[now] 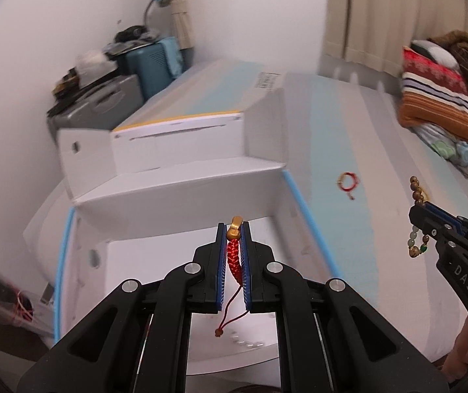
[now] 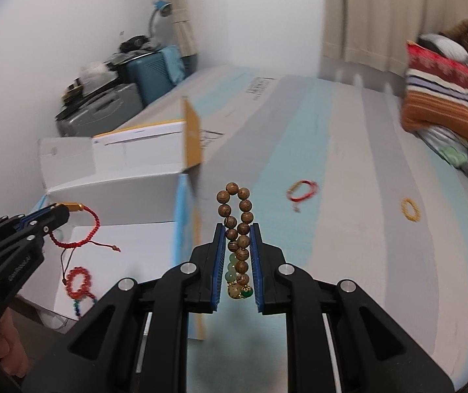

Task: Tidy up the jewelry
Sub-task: 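Lift both bracelets and carry them over the cardboard box, then open the left tool and the right tool to drop both bracelets into the box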

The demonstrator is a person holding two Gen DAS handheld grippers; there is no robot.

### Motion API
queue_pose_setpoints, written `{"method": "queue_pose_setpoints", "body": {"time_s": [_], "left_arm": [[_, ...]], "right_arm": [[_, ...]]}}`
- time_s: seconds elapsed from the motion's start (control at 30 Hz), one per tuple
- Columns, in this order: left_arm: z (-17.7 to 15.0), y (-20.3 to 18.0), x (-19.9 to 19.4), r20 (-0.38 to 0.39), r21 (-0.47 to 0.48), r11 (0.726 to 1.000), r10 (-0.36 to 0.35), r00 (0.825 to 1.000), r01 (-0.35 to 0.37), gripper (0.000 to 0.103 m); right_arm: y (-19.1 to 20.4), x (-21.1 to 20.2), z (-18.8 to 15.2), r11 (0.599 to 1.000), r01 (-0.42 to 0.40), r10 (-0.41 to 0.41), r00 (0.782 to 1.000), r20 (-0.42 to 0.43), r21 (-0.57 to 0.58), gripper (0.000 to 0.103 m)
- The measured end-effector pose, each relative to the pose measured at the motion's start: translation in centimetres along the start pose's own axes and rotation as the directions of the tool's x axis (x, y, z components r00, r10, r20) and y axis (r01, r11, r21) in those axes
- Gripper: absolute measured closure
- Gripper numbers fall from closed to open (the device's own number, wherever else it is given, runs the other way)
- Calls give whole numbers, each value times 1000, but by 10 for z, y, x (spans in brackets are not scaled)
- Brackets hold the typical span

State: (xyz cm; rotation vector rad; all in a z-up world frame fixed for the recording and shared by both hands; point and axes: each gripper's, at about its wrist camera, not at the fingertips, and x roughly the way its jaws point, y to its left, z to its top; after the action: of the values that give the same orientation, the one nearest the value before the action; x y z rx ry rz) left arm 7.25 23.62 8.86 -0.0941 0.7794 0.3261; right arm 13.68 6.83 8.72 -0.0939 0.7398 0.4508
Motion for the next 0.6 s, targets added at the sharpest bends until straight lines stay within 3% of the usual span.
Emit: {"method": "queue_pose_setpoints", "body": {"time_s": [0.37,0.6], "left_arm": [[-33,85,17,-77,-87,993,78,994,-85,95],[-47,114,29,-122,-112,989,87,989,-101,95]], "right_arm": [[91,29,-10,992,-82,77,996,-54,-95,89],[127,53,-26,987,-102,87,989,-123,-126,89]]}}
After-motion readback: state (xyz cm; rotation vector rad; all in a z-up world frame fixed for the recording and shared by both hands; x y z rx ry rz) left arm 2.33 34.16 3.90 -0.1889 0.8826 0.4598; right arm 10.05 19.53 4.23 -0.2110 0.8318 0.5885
